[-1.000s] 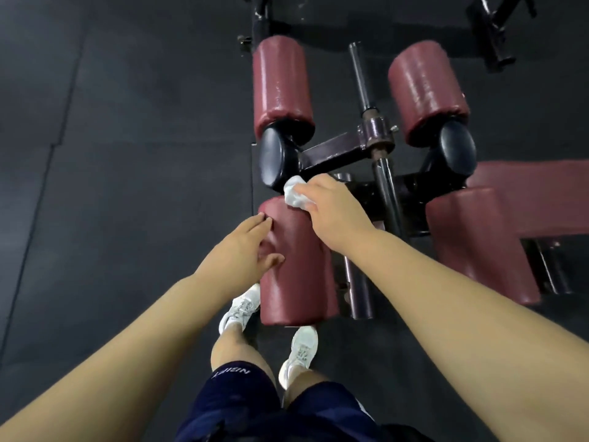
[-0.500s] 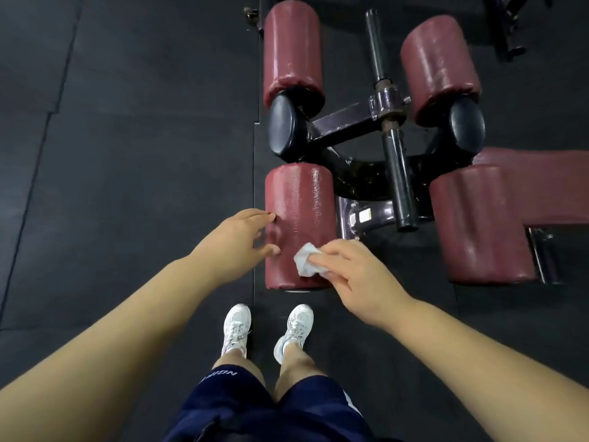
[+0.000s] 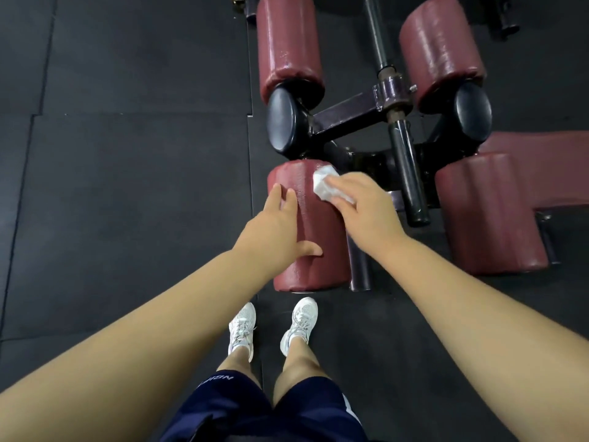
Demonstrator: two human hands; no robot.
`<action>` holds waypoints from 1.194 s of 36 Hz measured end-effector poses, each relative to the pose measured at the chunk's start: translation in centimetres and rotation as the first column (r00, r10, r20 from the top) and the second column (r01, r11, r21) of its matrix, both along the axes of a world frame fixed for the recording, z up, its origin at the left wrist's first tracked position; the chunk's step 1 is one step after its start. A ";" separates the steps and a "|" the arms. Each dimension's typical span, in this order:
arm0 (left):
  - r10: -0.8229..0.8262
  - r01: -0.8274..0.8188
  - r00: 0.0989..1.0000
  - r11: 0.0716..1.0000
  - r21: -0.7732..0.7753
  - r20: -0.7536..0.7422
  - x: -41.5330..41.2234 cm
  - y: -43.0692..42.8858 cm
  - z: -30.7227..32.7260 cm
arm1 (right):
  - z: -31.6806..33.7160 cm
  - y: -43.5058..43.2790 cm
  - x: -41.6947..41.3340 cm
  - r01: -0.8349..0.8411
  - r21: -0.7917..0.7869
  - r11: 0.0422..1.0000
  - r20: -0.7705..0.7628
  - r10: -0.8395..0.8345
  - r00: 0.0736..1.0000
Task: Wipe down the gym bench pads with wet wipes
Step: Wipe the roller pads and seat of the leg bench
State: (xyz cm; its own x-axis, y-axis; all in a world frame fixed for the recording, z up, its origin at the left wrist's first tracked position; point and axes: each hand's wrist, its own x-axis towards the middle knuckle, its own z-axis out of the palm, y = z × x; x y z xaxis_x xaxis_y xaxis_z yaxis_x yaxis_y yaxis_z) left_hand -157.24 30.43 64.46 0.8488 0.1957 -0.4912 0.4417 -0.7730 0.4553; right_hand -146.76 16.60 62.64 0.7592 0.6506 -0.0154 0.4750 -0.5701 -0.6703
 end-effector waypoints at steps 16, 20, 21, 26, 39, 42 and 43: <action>0.105 -0.105 0.994 0.937 -0.334 -0.019 -1.4 3.5 -1.7 | -0.4 -1.0 -1.2 -0.186 0.017 0.982 0.217 0.178 0.960; 0.069 -0.059 0.996 0.985 -0.164 0.056 -0.7 1.1 0.5 | -0.5 2.9 3.1 0.018 -0.032 0.999 0.136 -0.013 0.991; 0.070 -0.062 0.996 0.989 -0.135 0.054 -0.4 0.5 0.7 | -0.3 3.4 3.8 0.042 -0.048 0.998 0.098 -0.037 0.995; 0.036 -0.036 0.999 0.998 -0.055 0.007 -0.3 -0.4 0.2 | 0.2 2.5 3.3 0.060 -0.045 0.997 -0.005 -0.060 0.998; 0.152 -0.161 0.987 0.867 -0.471 -0.058 -2.5 3.9 -3.3 | -0.1 -5.4 -5.0 -0.219 0.033 0.975 0.031 0.218 0.975; 0.091 -0.092 0.996 0.921 -0.378 -0.021 -1.9 3.6 -2.2 | -0.5 -3.3 -2.5 -0.234 0.016 0.972 0.116 0.231 0.966; 0.066 -0.061 0.998 0.940 -0.336 0.004 -1.6 3.3 -1.6 | -0.7 -2.3 -1.4 -0.216 0.010 0.976 0.137 0.213 0.968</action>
